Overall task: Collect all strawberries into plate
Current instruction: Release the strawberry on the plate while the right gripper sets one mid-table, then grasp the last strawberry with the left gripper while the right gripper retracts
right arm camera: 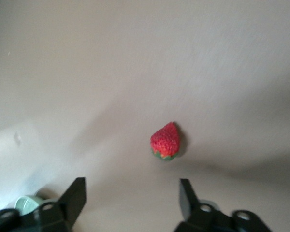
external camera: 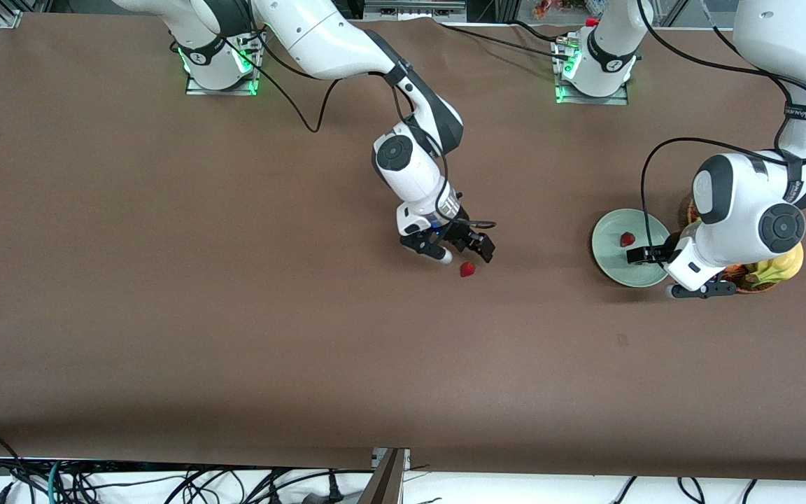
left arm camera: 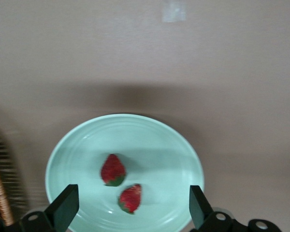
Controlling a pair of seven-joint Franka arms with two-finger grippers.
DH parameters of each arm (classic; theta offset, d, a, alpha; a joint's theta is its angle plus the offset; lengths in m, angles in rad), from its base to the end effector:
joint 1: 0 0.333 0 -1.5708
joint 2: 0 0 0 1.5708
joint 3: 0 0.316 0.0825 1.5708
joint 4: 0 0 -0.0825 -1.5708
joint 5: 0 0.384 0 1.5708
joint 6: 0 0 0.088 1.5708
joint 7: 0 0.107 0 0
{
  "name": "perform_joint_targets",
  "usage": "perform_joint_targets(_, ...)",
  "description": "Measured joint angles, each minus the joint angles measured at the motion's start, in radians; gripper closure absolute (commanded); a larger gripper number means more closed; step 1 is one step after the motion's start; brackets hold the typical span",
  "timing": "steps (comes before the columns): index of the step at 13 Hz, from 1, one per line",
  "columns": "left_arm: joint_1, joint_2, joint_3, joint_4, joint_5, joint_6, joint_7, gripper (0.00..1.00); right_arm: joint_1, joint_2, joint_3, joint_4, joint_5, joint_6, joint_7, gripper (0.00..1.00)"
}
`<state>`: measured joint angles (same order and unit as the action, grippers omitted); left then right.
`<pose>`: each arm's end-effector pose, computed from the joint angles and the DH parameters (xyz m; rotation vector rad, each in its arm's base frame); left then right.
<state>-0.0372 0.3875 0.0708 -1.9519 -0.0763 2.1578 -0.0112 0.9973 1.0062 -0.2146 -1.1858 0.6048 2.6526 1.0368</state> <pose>0.5964 0.0156 0.2662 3.0916 0.1392 -0.2788 0.5335 0.5919 0.2283 -2.4985 0.7427 -0.1264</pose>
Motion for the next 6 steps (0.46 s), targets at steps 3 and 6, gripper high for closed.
perform_joint_targets(3, -0.004, 0.000, -0.053, -0.001, 0.000, 0.002, -0.079, 0.00, -0.028, -0.076, -0.137, 0.028, -0.043, -0.294, -0.080, 0.00)
perform_joint_targets(6, -0.006, 0.007, -0.149, -0.002, -0.002, 0.098, -0.251, 0.00, -0.045, -0.206, -0.266, -0.009, -0.051, -0.531, -0.195, 0.00)
